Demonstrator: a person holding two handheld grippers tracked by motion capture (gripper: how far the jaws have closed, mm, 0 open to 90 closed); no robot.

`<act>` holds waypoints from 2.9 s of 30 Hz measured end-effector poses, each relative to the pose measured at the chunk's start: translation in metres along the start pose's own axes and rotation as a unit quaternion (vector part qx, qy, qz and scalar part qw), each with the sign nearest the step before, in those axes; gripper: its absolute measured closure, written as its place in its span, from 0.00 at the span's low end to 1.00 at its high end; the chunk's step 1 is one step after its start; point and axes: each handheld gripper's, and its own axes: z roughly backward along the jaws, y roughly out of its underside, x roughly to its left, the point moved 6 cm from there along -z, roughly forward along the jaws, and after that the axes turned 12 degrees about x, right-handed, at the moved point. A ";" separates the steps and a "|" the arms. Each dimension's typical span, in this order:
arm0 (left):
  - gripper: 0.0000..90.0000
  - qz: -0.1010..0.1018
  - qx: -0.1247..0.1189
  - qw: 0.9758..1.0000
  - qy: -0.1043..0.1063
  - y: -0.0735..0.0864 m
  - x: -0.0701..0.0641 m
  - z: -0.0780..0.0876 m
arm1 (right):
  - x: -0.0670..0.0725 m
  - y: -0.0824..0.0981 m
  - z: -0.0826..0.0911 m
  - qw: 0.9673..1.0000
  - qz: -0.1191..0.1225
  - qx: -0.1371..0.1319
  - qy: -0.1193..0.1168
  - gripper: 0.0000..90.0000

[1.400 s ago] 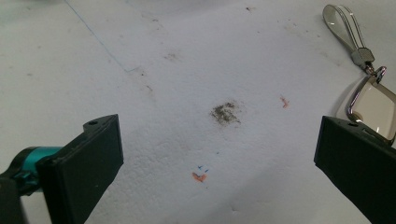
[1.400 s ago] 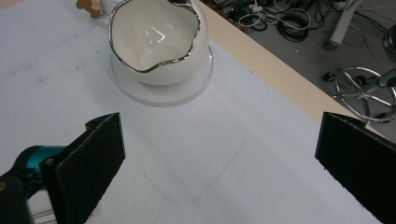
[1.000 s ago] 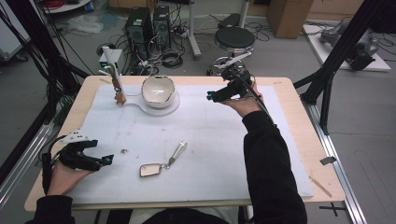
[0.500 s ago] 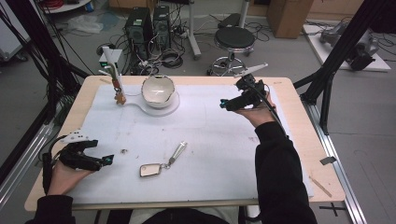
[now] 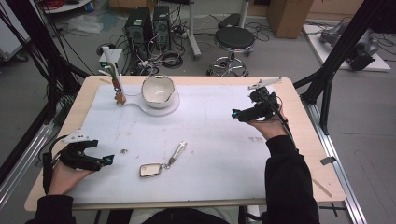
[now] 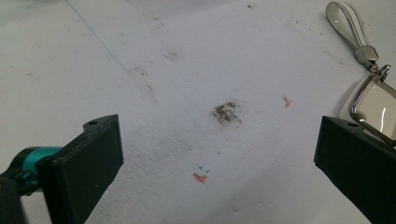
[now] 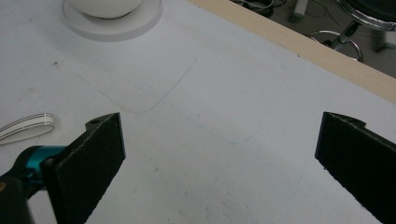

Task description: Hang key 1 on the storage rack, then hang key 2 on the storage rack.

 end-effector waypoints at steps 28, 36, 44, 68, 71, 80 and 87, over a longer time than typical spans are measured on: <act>0.02 -0.002 0.005 1.000 -0.001 0.000 -0.001 -0.002 | -0.005 0.061 -0.008 0.999 -0.035 -0.028 -0.008 0.01; 0.02 -0.002 0.007 1.000 -0.001 0.000 -0.001 -0.003 | -0.007 0.073 -0.012 0.999 -0.040 -0.024 -0.006 0.01; 0.02 0.000 0.007 1.000 -0.001 0.000 -0.001 -0.003 | -0.009 0.086 -0.014 0.998 -0.049 -0.029 -0.008 0.01; 0.02 -0.042 0.016 0.999 0.015 -0.033 -0.031 -0.004 | -0.013 0.141 -0.010 0.996 -0.068 -0.057 0.016 0.01; 0.02 -0.046 0.021 0.998 0.020 -0.039 -0.037 -0.009 | -0.014 0.147 -0.011 0.996 -0.069 -0.055 0.016 0.01; 0.02 -0.059 0.043 0.996 0.049 -0.056 -0.060 -0.026 | -0.013 0.158 -0.014 0.996 -0.071 -0.054 0.016 0.01; 0.02 -0.080 0.073 0.992 0.058 -0.075 -0.084 -0.046 | -0.014 0.164 -0.015 0.996 -0.074 -0.055 0.017 0.01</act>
